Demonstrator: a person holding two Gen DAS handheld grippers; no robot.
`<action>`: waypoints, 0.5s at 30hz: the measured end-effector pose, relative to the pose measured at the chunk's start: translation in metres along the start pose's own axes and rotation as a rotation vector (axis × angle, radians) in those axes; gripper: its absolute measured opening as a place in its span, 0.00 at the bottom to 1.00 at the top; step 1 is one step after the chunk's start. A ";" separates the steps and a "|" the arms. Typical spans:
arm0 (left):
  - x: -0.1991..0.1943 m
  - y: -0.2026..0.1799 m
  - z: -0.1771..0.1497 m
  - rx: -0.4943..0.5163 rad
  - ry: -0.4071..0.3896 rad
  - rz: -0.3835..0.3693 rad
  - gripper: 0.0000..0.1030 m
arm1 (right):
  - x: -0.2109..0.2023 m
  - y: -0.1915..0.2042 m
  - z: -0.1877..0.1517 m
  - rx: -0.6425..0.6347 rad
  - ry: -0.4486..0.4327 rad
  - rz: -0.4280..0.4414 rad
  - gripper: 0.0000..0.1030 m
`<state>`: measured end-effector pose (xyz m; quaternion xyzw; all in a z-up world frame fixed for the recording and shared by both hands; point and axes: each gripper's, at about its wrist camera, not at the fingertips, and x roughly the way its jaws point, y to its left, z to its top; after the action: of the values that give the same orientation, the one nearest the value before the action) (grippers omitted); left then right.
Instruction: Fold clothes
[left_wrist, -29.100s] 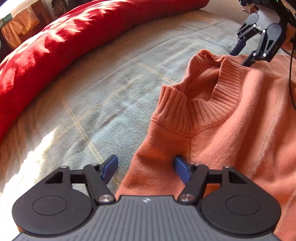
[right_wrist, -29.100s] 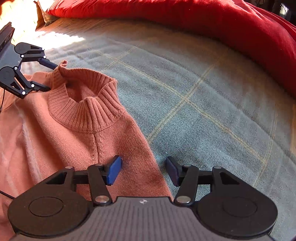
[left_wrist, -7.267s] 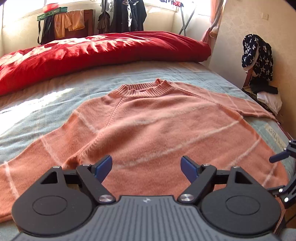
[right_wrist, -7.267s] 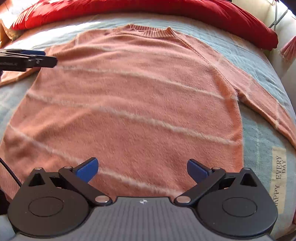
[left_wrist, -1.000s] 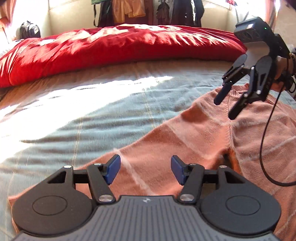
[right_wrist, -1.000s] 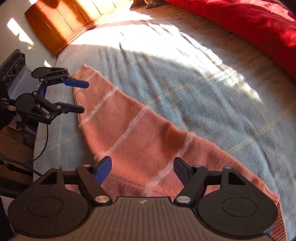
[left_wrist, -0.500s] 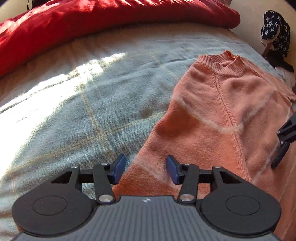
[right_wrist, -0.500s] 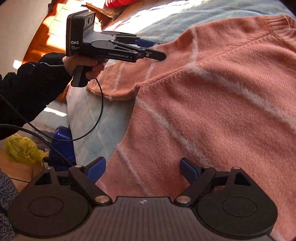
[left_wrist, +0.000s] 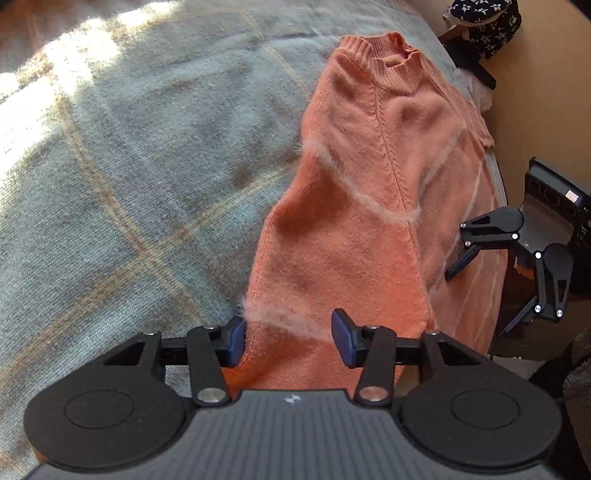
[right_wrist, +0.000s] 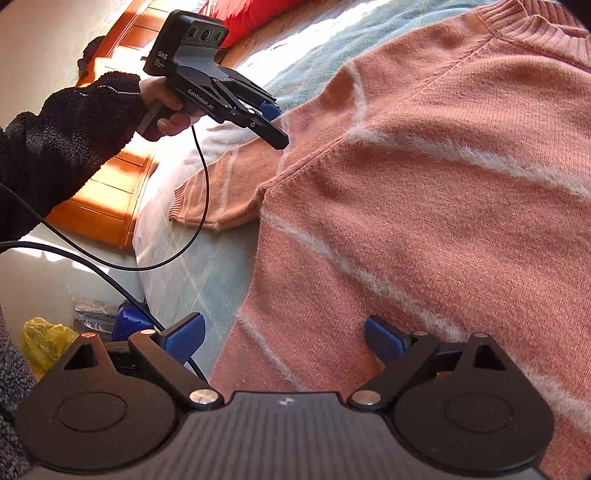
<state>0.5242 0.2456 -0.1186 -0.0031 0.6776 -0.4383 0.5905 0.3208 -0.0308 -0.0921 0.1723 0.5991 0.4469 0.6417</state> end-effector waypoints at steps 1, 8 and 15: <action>0.002 0.002 0.004 -0.004 -0.003 -0.015 0.45 | 0.000 0.000 0.001 0.002 -0.003 0.000 0.93; 0.012 -0.001 -0.010 -0.027 0.099 -0.109 0.45 | 0.005 0.003 0.007 -0.014 0.012 -0.007 0.93; 0.018 0.002 -0.012 -0.046 0.070 -0.069 0.27 | 0.007 0.002 0.007 -0.015 0.019 -0.006 0.94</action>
<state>0.5096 0.2444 -0.1353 -0.0249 0.7072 -0.4427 0.5507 0.3261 -0.0220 -0.0932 0.1614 0.6024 0.4508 0.6386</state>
